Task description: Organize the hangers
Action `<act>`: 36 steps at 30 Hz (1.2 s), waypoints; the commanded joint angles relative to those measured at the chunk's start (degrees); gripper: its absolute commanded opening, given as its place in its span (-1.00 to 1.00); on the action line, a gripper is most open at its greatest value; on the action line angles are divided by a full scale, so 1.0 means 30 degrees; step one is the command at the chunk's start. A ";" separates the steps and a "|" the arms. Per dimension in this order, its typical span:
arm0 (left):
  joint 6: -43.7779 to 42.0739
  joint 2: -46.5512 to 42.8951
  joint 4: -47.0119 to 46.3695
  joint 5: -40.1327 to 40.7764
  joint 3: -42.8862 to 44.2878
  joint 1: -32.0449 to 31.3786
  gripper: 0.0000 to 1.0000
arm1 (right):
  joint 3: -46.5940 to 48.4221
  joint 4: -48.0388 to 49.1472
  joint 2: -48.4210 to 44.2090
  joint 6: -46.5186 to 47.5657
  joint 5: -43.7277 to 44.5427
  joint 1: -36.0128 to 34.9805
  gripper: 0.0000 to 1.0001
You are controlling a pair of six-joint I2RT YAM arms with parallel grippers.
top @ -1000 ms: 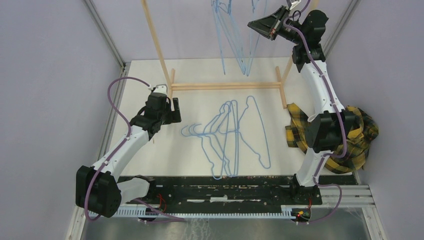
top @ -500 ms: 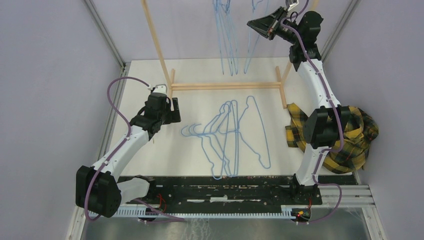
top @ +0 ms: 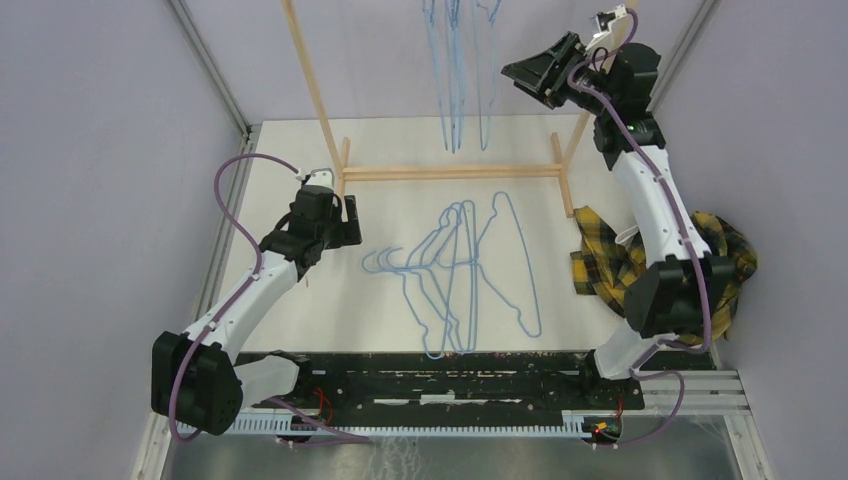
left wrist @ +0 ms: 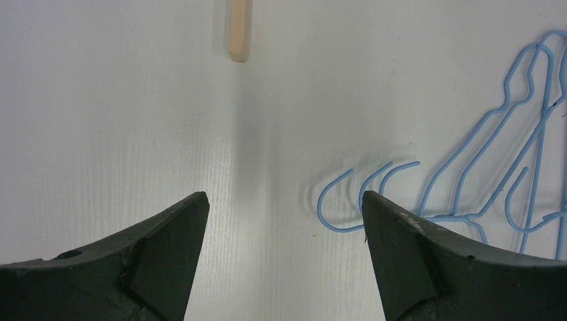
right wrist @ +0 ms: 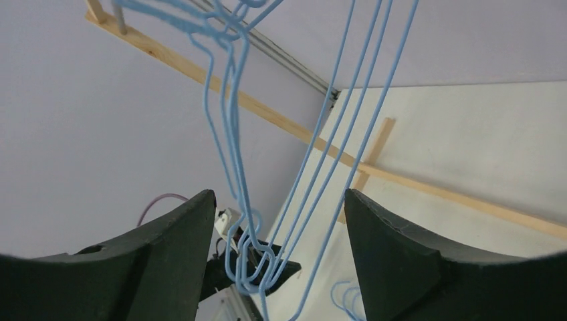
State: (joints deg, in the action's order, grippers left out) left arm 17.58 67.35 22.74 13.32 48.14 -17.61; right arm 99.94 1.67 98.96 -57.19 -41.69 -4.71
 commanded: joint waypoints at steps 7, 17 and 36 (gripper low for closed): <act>0.0278 -0.0352 -0.0264 0.0072 0.0266 -0.0035 0.83 | -0.4465 -0.7005 -0.8945 0.8593 0.7421 -0.0488 0.58; 0.0408 0.0142 -0.0433 -0.0259 0.0421 -0.0049 0.83 | -1.1986 -1.1086 -1.2068 1.2033 1.4300 -0.5812 0.42; 0.0351 0.0261 -0.0432 -0.0188 0.0373 -0.0040 0.84 | -1.6633 -0.7652 -0.3567 1.1480 1.3899 -1.0803 0.01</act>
State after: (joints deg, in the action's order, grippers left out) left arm 17.58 67.94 22.68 12.97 48.14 -17.61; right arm 49.12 -26.52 85.76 -22.65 -1.41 -35.68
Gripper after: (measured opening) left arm 0.916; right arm 0.510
